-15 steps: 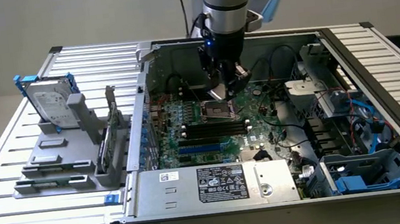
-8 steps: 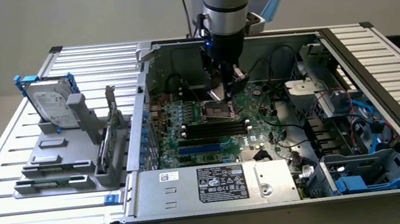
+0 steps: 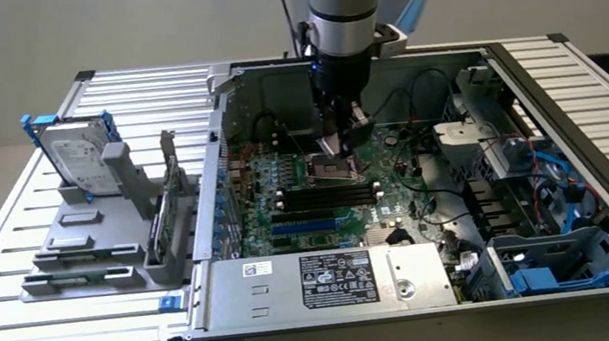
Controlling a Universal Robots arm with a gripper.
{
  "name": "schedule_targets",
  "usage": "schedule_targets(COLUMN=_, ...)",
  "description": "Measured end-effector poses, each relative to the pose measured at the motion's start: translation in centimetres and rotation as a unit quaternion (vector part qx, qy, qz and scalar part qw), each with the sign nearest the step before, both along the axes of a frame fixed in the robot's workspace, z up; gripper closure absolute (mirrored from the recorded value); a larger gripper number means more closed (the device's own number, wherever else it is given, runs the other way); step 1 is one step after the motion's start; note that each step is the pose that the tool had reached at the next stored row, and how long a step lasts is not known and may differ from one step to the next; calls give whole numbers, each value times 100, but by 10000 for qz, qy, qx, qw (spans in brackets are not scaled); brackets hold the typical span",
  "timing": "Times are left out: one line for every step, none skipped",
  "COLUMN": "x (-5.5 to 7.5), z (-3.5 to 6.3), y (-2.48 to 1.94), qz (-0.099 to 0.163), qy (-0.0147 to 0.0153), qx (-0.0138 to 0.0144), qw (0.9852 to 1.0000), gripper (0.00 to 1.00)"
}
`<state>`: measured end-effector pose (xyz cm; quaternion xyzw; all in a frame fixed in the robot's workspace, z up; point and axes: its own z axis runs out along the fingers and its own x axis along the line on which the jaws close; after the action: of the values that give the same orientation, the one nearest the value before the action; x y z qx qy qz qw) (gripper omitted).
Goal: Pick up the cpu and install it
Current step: 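Place the cpu into insertion slot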
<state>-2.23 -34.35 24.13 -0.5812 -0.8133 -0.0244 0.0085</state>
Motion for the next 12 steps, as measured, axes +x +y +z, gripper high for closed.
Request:
schedule_targets(x=0, z=-7, y=0, qz=-82, qy=4, qx=0, qw=10000, gripper=45)
schedule_targets(x=0, z=-15, y=0, qz=-168, qy=10, qx=0, qw=9999, gripper=45)
schedule_targets(x=0, z=-23, y=0, qz=-253, qy=16, qx=0, qw=9997, gripper=45)
schedule_targets(x=-1, z=-30, y=0, qz=-334, qy=23, qx=0, qw=9994, gripper=45)
schedule_targets(x=-1, z=-38, y=0, qz=-416, qy=30, qx=0, qw=9991, gripper=45)
schedule_targets(x=0, z=-46, y=0, qz=-496, qy=37, qx=0, qw=9988, gripper=45)
schedule_targets(x=0, z=-53, y=0, qz=-578, qy=44, qx=0, qw=9983, gripper=45)
schedule_targets(x=0, z=-61, y=0, qz=-659, qy=51, qx=0, qw=9978, gripper=45)
schedule_targets(x=0, z=-68, y=0, qz=-740, qy=58, qx=0, qw=9972, gripper=45)
schedule_targets(x=0, z=-75, y=0, qz=-819, qy=65, qx=0, qw=9966, gripper=45)
schedule_targets(x=0, z=-82, y=0, qz=-901, qy=70, qx=0, qw=9959, gripper=45)
schedule_targets(x=0, z=-89, y=0, qz=-969, qy=75, qx=0, qw=9953, gripper=45)
